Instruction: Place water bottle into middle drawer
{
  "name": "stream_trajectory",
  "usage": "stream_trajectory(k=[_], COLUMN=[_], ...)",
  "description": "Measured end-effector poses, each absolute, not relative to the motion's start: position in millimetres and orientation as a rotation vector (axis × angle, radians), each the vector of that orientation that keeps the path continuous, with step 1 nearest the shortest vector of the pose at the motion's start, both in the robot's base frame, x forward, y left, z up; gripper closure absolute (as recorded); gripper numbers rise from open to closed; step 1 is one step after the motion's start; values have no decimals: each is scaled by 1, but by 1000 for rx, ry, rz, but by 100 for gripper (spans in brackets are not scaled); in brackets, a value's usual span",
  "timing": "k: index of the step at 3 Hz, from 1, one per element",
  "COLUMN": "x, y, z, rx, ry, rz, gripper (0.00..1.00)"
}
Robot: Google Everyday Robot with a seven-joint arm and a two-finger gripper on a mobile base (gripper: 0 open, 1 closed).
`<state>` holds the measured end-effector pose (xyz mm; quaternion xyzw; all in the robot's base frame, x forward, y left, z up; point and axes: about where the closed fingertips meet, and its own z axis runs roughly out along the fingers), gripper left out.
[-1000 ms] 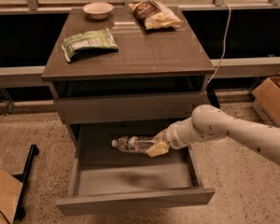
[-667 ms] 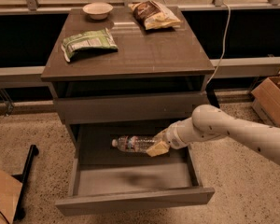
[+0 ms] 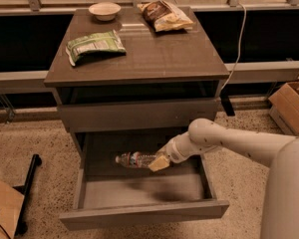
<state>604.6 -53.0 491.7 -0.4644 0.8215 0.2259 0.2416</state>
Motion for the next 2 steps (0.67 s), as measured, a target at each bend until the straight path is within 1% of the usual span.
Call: stream_trajectory(k=[1,2], x=[610,612], y=[-52,-52], z=[452,419], rx=[-1242,-1223], ry=[2279,2316], rz=[627,641], gripper=[85,62])
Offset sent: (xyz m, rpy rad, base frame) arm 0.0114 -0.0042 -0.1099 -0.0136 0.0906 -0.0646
